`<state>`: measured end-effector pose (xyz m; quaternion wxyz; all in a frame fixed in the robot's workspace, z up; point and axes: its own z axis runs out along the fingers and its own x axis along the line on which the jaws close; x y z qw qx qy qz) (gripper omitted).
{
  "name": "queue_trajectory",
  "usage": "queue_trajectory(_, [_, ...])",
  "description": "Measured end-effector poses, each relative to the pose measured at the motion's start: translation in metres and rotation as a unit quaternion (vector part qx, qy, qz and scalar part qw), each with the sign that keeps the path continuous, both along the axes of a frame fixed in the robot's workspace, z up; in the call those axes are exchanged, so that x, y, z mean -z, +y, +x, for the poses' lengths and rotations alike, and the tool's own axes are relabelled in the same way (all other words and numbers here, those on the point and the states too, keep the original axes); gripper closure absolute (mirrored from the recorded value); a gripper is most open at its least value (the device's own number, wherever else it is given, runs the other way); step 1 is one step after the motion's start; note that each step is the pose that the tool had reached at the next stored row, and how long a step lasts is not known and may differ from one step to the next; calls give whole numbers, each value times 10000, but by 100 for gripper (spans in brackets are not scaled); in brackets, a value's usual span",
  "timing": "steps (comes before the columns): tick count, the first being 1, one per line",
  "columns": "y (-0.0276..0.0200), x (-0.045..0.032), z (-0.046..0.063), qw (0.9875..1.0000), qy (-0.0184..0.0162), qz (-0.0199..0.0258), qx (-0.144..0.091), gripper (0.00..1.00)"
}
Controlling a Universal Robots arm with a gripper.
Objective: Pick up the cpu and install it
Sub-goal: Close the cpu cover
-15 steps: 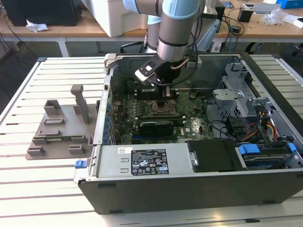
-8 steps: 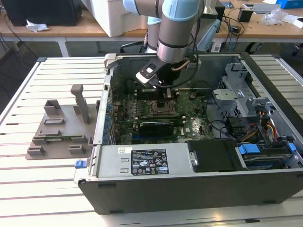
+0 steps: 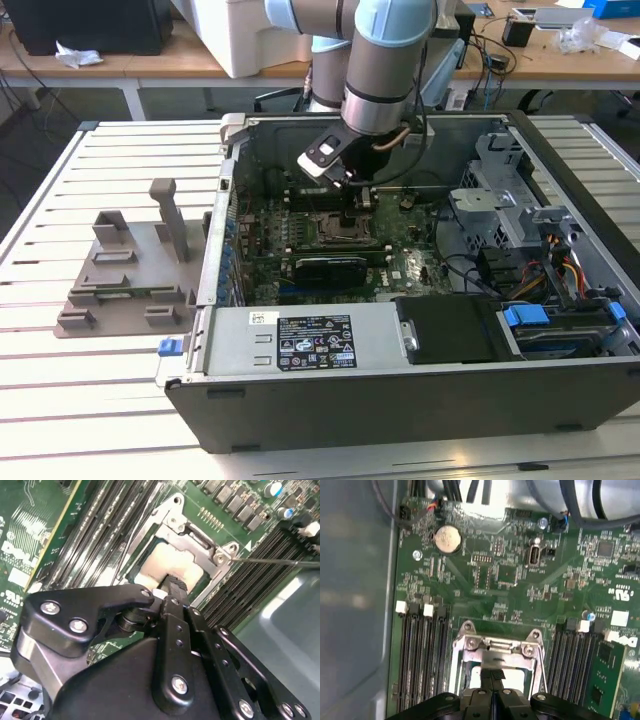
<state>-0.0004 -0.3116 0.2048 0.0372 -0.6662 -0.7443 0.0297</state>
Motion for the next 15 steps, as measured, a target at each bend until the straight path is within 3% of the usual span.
queue_trajectory(3, [0, -107, 15, 10000, 0, 0, 1, 89])
queue_trajectory(5, [0, -137, 15, 10000, 0, 0, 0, 89])
queue_trajectory(8, [0, -137, -82, 10000, -4, 14, -1, 89])
queue_trajectory(12, [0, -106, -342, 10000, -11, 19, 0, 89])
queue_trajectory(15, [-2, -58, -402, 10000, -10, 19, 0, 89])
